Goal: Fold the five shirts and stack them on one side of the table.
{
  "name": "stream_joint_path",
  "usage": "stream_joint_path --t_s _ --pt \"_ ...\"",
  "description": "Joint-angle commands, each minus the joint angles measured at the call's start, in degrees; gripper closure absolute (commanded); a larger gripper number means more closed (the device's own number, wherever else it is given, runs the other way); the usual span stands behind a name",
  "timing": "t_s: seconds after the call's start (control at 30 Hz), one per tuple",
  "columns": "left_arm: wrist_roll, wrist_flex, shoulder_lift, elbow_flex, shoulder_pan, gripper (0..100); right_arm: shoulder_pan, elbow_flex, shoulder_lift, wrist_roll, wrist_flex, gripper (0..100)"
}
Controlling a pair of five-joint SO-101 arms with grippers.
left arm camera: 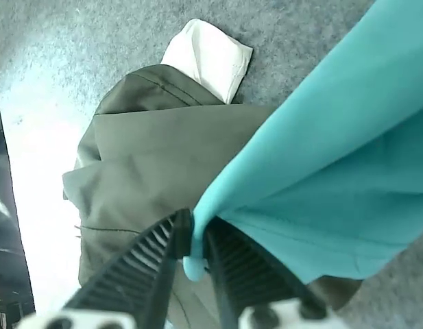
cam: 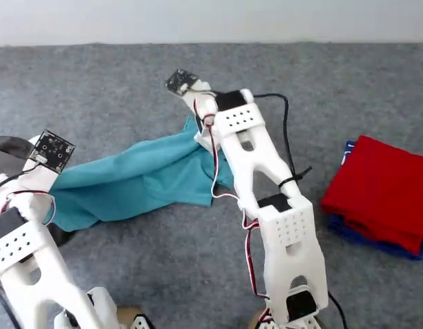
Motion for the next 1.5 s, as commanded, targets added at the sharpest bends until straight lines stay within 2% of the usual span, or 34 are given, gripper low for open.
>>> stream_joint_path --t_s 0.0,0.2,0.33,0.73,1.1,1.47 --pt "0.70 -1.05 -1.23 -0.31 -0.09 98 -0.48 -12.92 0.92 -4.40 10.77 76.7" --pt "0.70 -1.05 -1.23 -0.31 0.18 98 -0.66 -23.91 2.86 -4.40 22.73 76.8" --pt "0.70 -1.05 -1.23 -0.31 0.18 98 -1.19 -22.68 0.22 -4.48 22.99 76.8" --pt "0.70 -1.05 -1.23 -0.22 0.18 98 -10.42 7.03 -12.18 -4.75 22.81 76.8" --pt "0.70 -0.97 -1.23 -0.22 0.26 98 -15.34 8.35 -1.80 -7.91 22.55 76.8" --pt "0.70 -0.97 -1.23 1.27 0.26 98 -15.87 4.04 5.93 -8.00 20.00 76.8"
